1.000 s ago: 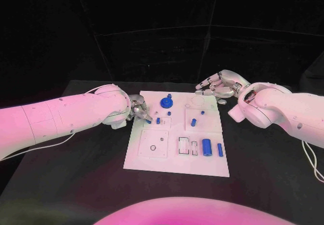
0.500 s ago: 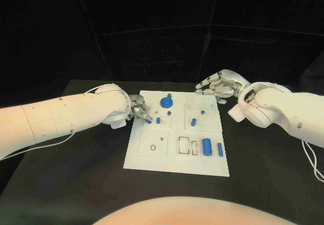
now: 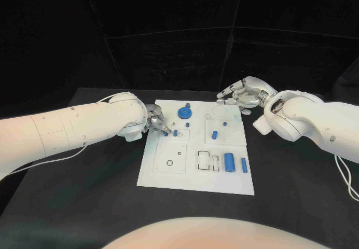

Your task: Assemble the parts on the task board

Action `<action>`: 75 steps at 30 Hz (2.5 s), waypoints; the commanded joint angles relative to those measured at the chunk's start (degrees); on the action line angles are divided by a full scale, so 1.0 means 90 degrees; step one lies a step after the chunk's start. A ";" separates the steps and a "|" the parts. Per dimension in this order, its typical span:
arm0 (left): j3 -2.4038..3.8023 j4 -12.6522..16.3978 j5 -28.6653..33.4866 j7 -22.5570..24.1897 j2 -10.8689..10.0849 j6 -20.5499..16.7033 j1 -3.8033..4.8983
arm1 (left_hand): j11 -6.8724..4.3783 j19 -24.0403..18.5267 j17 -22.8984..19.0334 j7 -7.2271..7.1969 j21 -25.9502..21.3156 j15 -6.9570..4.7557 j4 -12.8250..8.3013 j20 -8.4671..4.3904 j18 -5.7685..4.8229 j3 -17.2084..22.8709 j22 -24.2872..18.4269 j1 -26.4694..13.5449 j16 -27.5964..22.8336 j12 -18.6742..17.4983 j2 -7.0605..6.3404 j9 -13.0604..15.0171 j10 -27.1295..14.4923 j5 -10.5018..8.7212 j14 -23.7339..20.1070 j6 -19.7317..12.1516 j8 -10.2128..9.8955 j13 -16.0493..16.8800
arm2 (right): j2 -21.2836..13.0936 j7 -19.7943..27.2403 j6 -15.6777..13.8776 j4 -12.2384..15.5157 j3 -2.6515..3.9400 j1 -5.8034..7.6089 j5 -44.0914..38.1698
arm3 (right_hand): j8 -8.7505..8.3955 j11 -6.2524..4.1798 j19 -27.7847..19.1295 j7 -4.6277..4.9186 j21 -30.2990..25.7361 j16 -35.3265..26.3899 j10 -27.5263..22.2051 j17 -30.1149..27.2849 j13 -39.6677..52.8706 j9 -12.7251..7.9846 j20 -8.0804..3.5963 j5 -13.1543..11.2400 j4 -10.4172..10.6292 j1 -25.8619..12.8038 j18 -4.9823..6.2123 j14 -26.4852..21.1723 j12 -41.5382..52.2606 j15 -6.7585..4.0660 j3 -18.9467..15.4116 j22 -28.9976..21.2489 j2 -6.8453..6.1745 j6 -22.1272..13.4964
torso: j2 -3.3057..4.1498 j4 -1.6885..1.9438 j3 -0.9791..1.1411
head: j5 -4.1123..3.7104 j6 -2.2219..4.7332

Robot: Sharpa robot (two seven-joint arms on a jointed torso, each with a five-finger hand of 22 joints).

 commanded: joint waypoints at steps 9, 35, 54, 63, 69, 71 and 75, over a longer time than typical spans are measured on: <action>-0.0011 -0.0079 -0.0034 -0.0140 0.0056 0.0313 -0.0012 | 0.0022 0.0048 0.1677 0.0010 0.0057 -0.0042 0.0032 -0.0038 -0.0017 -0.0181 0.0058 -0.0098 0.0020 0.0083 -0.0003 -0.0017 0.0017 -0.0017 0.0673 0.0052 0.0002 0.0061 | 0.0007 0.0029 0.0028 0.0013 0.0004 0.0013 -0.0004 | 0.0041 0.0005 -0.0020 -0.0003 -0.0036 0.0016 -0.0015 0.1675 -0.0008 0.0003 -0.0005 0.0035 -0.0013 0.0030 0.0036 0.0662 0.0006 0.0034 -0.0003 -0.0006 0.0021 -0.0038 | -0.0003 0.0001 -0.0002 | -0.0024 -0.0012; -0.0007 0.0056 0.0627 0.0715 -0.0184 -0.1325 -0.0001 | 0.0448 -0.0833 0.0250 0.0472 -0.2023 0.0298 0.1608 0.0260 0.0395 -0.3092 -0.2073 -0.0068 -0.0855 -0.1220 -0.0023 -0.0468 -0.1408 -0.0054 0.0247 -0.0845 -0.0329 -0.1518 | 0.0051 0.0036 0.0010 -0.0045 0.0004 0.0013 -0.0004 | 0.0042 0.0004 -0.0029 -0.0003 -0.0050 0.0016 -0.0029 0.1675 -0.0030 0.0002 -0.0007 0.0042 -0.0007 0.0023 0.0040 0.0662 -0.0013 0.0032 -0.0010 -0.0030 0.0017 -0.0043 | -0.0008 0.0002 -0.0006 | -0.0069 0.0005; -0.0007 -0.0349 -0.0078 0.3714 0.0238 -0.1701 0.0040 | 0.0951 -0.1941 -0.3690 0.0898 -0.4143 0.0721 0.0210 0.0669 0.0624 -0.2447 -0.3785 0.2754 -0.3714 -0.2869 0.0110 -0.1717 -0.2851 -0.0053 -0.1825 -0.1215 -0.1438 -0.3193 | 0.0085 0.0045 0.0029 -0.0073 0.0003 0.0012 -0.0004 | 0.0042 0.0005 -0.0029 -0.0003 -0.0050 0.0016 -0.0029 0.1675 -0.0030 0.0001 -0.0007 0.0042 -0.0006 0.0022 0.0041 0.0662 -0.0013 0.0032 -0.0011 -0.0031 0.0016 -0.0043 | 0.0007 -0.0018 -0.0008 | -0.0112 0.0112; -0.0006 -0.0980 -0.1240 0.3953 0.0777 -0.1363 0.0017 | 0.0903 -0.1404 -0.2592 0.0830 -0.3948 0.0670 -0.0086 0.0590 0.0634 -0.2263 -0.3717 0.2553 -0.2580 -0.3509 -0.0052 -0.2337 -0.2461 -0.0030 -0.0831 -0.0515 -0.2288 -0.3995 | 0.0094 0.0047 0.0053 -0.0067 0.0003 0.0012 -0.0004 | 0.0042 0.0005 -0.0029 -0.0003 -0.0050 0.0016 -0.0029 0.1675 -0.0030 0.0001 -0.0007 0.0042 -0.0006 0.0022 0.0041 0.0662 -0.0013 0.0032 -0.0011 -0.0031 0.0016 -0.0043 | 0.0005 -0.0016 0.0000 | -0.0152 0.0146; -0.0004 -0.1356 -0.1696 0.3806 0.1068 -0.1037 -0.0025 | 0.0887 -0.0577 -0.1003 0.0807 -0.2622 0.0631 -0.0219 0.0548 0.0432 -0.2193 -0.2499 0.2408 -0.1343 -0.3677 -0.0052 -0.2535 -0.2364 -0.0045 -0.0022 -0.0287 -0.2596 -0.4272 | 0.0101 0.0037 0.0062 -0.0073 0.0003 0.0013 -0.0004 | 0.0042 0.0005 -0.0029 -0.0003 -0.0050 0.0016 -0.0029 0.1675 -0.0030 0.0001 -0.0007 0.0042 -0.0006 0.0022 0.0041 0.0662 -0.0013 0.0032 -0.0011 -0.0031 0.0016 -0.0043 | 0.0005 -0.0019 -0.0001 | -0.0177 0.0155; -0.0003 -0.1443 -0.1800 0.3770 0.1135 -0.0967 -0.0032 | 0.0883 -0.0493 -0.0912 0.0797 -0.2418 0.0625 -0.0248 0.0542 0.0399 -0.2167 -0.2293 0.2380 -0.1261 -0.3704 -0.0043 -0.2553 -0.2335 -0.0045 0.0023 -0.0207 -0.2635 -0.4326 | 0.0106 0.0036 0.0064 -0.0073 0.0003 0.0013 -0.0004 | 0.0042 0.0005 -0.0029 -0.0003 -0.0050 0.0016 -0.0029 0.1675 -0.0030 0.0001 -0.0007 0.0042 -0.0006 0.0022 0.0041 0.0662 -0.0013 0.0032 -0.0011 -0.0031 0.0016 -0.0043 | 0.0003 -0.0014 0.0001 | -0.0187 0.0145; -0.0002 -0.1546 -0.1977 0.3715 0.1229 -0.0825 -0.0040 | 0.0870 -0.0361 -0.0835 0.0770 -0.2073 0.0613 -0.0286 0.0529 0.0342 -0.2144 -0.1940 0.2322 -0.1179 -0.3749 -0.0041 -0.2557 -0.2283 -0.0046 0.0080 -0.0056 -0.2672 -0.4405 | 0.0117 0.0036 0.0067 -0.0072 0.0003 0.0013 -0.0004 | 0.0042 0.0005 -0.0029 -0.0003 -0.0050 0.0016 -0.0029 0.1675 -0.0030 0.0001 -0.0007 0.0042 -0.0006 0.0022 0.0041 0.0662 -0.0013 0.0032 -0.0011 -0.0031 0.0016 -0.0043 | 0.0004 -0.0011 -0.0003 | -0.0198 0.0148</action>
